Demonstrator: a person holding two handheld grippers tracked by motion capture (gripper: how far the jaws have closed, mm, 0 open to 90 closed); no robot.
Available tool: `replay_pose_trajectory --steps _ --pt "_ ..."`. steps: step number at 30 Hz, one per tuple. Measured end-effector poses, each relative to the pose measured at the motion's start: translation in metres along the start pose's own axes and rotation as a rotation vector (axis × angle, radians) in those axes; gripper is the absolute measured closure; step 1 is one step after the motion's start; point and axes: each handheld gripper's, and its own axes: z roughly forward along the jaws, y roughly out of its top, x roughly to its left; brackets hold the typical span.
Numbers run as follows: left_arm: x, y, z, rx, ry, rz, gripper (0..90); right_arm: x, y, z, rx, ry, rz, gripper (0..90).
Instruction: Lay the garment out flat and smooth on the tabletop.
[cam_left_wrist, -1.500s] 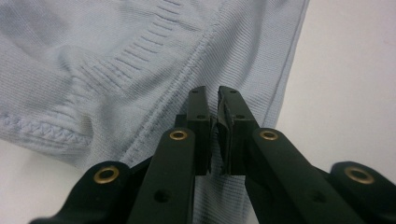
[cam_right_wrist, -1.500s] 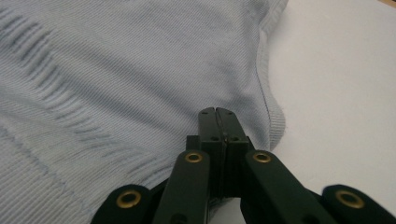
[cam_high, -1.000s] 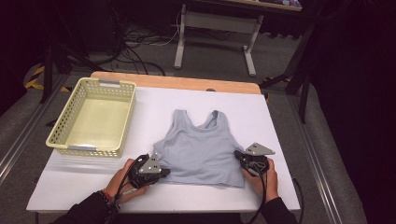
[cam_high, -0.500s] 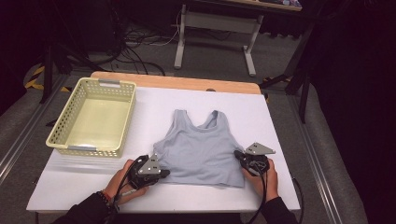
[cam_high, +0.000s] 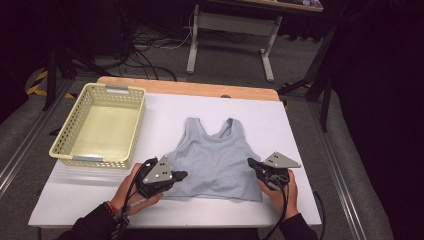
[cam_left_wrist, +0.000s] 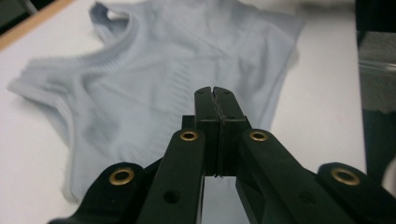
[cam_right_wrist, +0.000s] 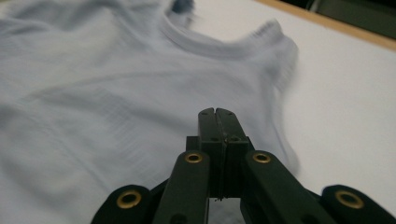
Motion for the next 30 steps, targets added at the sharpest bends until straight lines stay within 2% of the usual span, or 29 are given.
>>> replay_pose_trajectory --steps 2,3,4,5,6,7,8,9,10,11,12,13,14,15,16,17,19,20,21,22,23,25,27,28,30 --pt "0.004 0.011 0.013 0.012 0.026 0.011 89.9 0.015 0.006 0.003 -0.006 0.043 -0.040 90.0" --pt "0.007 0.016 0.020 0.029 0.056 0.025 89.9 0.019 0.007 0.005 0.001 0.055 -0.054 90.0" --pt "0.011 0.020 0.028 0.035 0.066 0.015 90.0 0.027 0.005 0.012 0.024 0.075 -0.079 90.0" --pt "0.016 0.023 0.035 0.038 0.069 0.008 90.0 0.029 0.004 0.015 0.035 0.080 -0.082 90.0" --pt "0.022 0.026 0.044 0.057 0.093 0.004 89.9 0.030 0.003 0.018 0.049 0.086 -0.090 90.0" --pt "0.038 0.029 0.062 0.072 0.096 -0.039 90.0 0.031 0.000 0.020 0.058 0.086 -0.095 90.0" --pt "0.045 0.030 0.070 0.101 0.119 -0.047 90.0 0.031 -0.001 0.021 0.061 0.090 -0.090 90.0" --pt "0.045 0.030 0.070 0.101 0.119 -0.047 90.0 0.030 -0.002 0.022 0.065 0.095 -0.085 90.0" --pt "0.053 0.031 0.078 0.118 0.136 -0.051 90.0 0.030 -0.002 0.022 0.065 0.095 -0.085 90.0" --pt "0.069 0.030 0.092 0.161 0.141 -0.088 89.9 0.029 -0.006 0.027 0.087 0.106 -0.079 90.0" --pt "0.077 0.029 0.098 0.178 0.140 -0.114 90.0 0.029 -0.008 0.028 0.094 0.109 -0.080 90.0" --pt "0.077 0.029 0.098 0.178 0.140 -0.114 90.0 0.029 -0.008 0.028 0.094 0.109 -0.080 90.0" --pt "0.089 0.025 0.109 0.208 0.154 -0.148 89.9 0.031 -0.011 0.032 0.115 0.108 -0.103 90.0" --pt "0.089 0.025 0.109 0.208 0.154 -0.148 89.9 0.031 -0.011 0.032 0.115 0.108 -0.103 90.0" --pt "0.095 0.022 0.115 0.231 0.156 -0.166 89.9 0.032 -0.010 0.033 0.114 0.107 -0.110 90.0" --pt "0.099 0.020 0.118 0.261 0.182 -0.152 90.0 0.032 -0.010 0.032 0.115 0.105 -0.113 90.0" --pt "0.106 0.010 0.124 0.300 0.211 -0.183 90.0 0.032 -0.010 0.032 0.119 0.109 -0.110 90.0" --pt "0.108 0.008 0.125 0.307 0.214 -0.184 90.0 0.032 -0.010 0.032 0.119 0.110 -0.108 90.0" --pt "0.108 0.008 0.125 0.307 0.214 -0.184 90.0 0.032 -0.010 0.032 0.119 0.110 -0.108 90.0" --pt "0.112 0.004 0.124 0.292 0.201 -0.217 90.0 0.032 -0.010 0.031 0.121 0.110 -0.109 90.0" --pt "0.112 0.004 0.122 0.296 0.212 -0.219 90.0 0.032 -0.010 0.031 0.121 0.107 -0.113 90.0" --pt "0.111 0.002 0.121 0.303 0.228 -0.197 90.0 0.031 -0.009 0.029 0.117 0.103 -0.115 89.3" --pt "0.112 0.001 0.119 0.304 0.229 -0.198 90.0 0.031 -0.009 0.028 0.114 0.099 -0.115 89.1" --pt "0.113 0.000 0.118 0.300 0.227 -0.212 90.0 0.025 -0.008 0.022 0.099 0.083 -0.102 88.4" --pt "0.113 -0.001 0.116 0.302 0.236 -0.215 90.0 0.022 -0.008 0.019 0.088 0.076 -0.094 88.4"
